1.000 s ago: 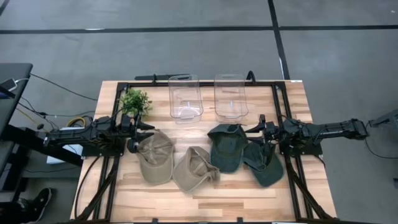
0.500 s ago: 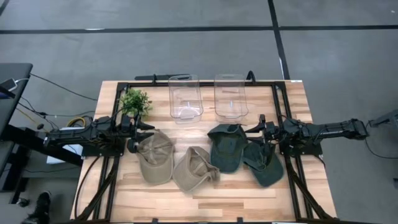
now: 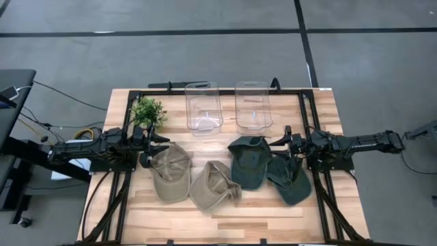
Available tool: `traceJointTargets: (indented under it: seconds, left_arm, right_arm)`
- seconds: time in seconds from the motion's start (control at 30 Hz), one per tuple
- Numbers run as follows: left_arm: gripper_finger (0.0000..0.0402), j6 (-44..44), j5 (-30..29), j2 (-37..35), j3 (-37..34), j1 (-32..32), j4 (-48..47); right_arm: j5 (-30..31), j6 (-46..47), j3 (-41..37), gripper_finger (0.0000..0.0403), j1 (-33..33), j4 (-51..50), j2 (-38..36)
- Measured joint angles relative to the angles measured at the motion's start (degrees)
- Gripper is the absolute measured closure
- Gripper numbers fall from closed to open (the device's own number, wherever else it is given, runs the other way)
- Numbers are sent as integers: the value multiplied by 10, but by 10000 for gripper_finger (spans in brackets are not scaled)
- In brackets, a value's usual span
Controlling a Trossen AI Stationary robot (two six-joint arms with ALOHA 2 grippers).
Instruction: Pick & Place hat
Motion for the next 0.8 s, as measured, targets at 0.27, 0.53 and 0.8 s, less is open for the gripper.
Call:
traceJointTargets:
  seconds: [0.27, 0.53, 0.8]
  left_arm:
    - [262, 0, 0, 0, 0, 0, 0]
    - [262, 99, -19, 3, -1, 0, 60]
    - [262, 121, -19, 4, -1, 0, 82]
  right_arm:
    - [0, 0, 0, 268, 0, 0, 0]
    - [0, 0, 0, 269, 0, 0, 0]
    - [1, -110, 0, 270, 0, 0, 0]
